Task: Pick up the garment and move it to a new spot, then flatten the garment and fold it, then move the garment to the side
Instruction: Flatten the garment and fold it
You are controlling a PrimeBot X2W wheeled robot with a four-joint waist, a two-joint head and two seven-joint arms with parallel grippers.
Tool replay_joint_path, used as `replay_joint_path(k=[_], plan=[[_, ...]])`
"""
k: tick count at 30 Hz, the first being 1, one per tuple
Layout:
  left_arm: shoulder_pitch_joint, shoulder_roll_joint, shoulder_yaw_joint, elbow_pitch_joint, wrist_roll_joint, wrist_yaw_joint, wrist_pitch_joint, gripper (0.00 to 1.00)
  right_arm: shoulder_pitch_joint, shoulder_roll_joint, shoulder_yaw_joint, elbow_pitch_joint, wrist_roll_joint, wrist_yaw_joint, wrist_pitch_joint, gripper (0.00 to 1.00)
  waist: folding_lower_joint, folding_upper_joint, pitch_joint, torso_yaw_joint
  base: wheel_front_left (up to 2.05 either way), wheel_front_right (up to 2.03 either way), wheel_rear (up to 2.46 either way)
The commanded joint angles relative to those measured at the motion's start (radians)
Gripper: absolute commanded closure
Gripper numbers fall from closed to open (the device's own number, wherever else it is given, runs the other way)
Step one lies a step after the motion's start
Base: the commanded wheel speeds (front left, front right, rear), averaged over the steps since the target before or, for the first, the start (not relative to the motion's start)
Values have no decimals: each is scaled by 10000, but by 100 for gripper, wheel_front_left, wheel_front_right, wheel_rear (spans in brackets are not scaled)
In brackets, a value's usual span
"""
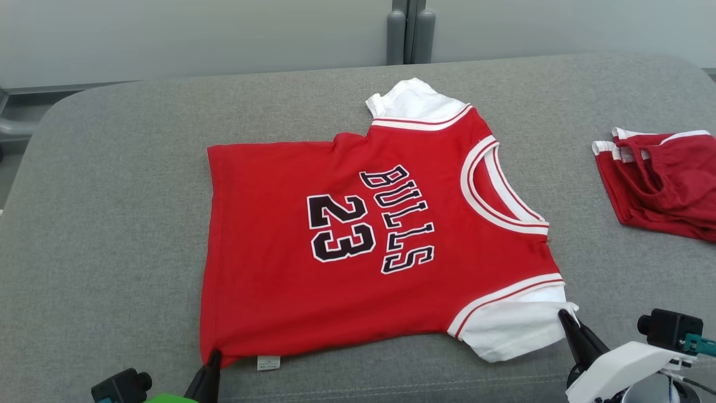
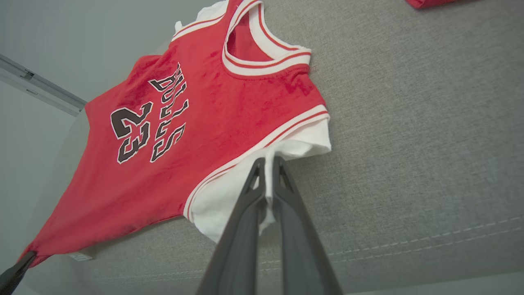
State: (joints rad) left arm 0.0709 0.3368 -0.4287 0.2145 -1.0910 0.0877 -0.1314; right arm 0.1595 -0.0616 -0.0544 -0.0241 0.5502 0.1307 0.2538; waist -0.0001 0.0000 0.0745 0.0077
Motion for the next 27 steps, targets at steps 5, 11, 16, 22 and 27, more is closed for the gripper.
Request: replay_joint_path(k=[5, 11, 16, 22, 27], plan=[[-461, 11, 73, -255, -405, 193, 561, 100, -674, -164, -80, 217, -80, -2, 26, 100, 1, 0, 81, 99, 0, 0, 0], [-1058, -201, 298, -594, -883, 580, 1138, 100, -1624, -374, -180, 609, -188, -2, 196, 100, 1, 0, 307, 179, 0, 0, 0], [-1791, -426, 538, -447, -1238, 835, 1418, 100, -2706, -590, -169, 1319, -292, -2, 333, 100, 1, 0, 617, 210, 0, 0, 0], [-2720, -643, 845, 341, -1491, 1009, 1573, 100, -4210, -774, -115, 2683, -508, -2, 352, 100, 1, 0, 1034, 150, 0, 0, 0], [-3479, -709, 863, 1123, -1367, 939, 1596, 100, -5401, -905, 83, 3950, -678, -2, 238, 100, 1, 0, 1311, 129, 0, 0, 0]])
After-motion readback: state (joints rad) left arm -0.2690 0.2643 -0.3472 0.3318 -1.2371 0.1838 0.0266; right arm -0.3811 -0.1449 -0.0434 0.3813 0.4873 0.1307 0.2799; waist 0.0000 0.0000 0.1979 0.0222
